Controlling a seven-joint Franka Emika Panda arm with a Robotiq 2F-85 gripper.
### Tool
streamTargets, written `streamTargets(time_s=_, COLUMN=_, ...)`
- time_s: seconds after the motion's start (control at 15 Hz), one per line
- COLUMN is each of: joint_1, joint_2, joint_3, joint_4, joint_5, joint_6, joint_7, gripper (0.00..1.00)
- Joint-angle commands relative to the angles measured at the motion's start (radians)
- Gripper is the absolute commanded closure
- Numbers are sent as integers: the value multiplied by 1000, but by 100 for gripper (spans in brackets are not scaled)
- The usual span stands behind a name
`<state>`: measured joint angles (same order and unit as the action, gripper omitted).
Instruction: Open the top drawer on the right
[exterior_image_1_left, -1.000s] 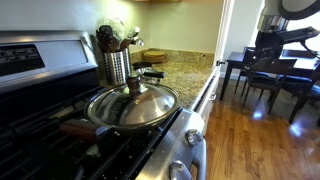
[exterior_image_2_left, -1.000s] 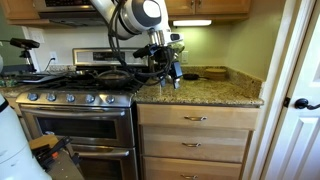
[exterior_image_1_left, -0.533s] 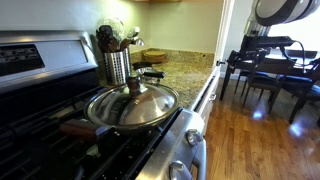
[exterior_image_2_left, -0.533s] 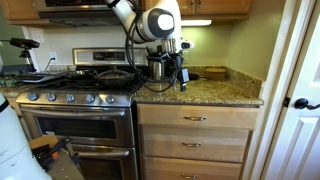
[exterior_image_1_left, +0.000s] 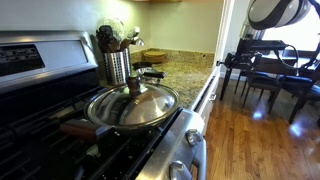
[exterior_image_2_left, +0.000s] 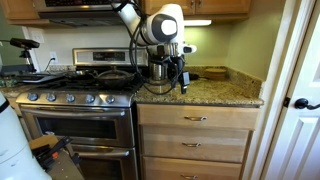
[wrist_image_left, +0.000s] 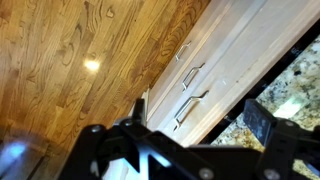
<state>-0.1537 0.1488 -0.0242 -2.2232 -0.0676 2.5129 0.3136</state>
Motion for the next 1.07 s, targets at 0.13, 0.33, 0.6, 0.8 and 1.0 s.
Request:
streamTargets(time_s=0.13, joint_1=42, joint_2=133, joint_3=-3, joint_4=111, joint_5=221, joint_6=-28, joint_7=0, gripper=0)
streamTargets(time_s=0.33, joint_1=50, joint_2=202, joint_3=-2, joint_4=172, joint_5=313, joint_6=-43, joint_7=5, gripper=0)
streamTargets(time_s=0.6, joint_1=63, joint_2=269, joint_3=-21, joint_4=233, joint_5=320, joint_6=-62, joint_7=47, gripper=0)
streamTargets(time_s=0.8, joint_1=70, joint_2=311, joint_3=-32, joint_4=269, joint_5=320, joint_6=-83, joint_7=97, gripper=0)
streamTargets(time_s=1.0, joint_1=65, joint_2=362, joint_3=-27, joint_4=311, joint_5=349, joint_6=-84, joint_7=125, gripper=0)
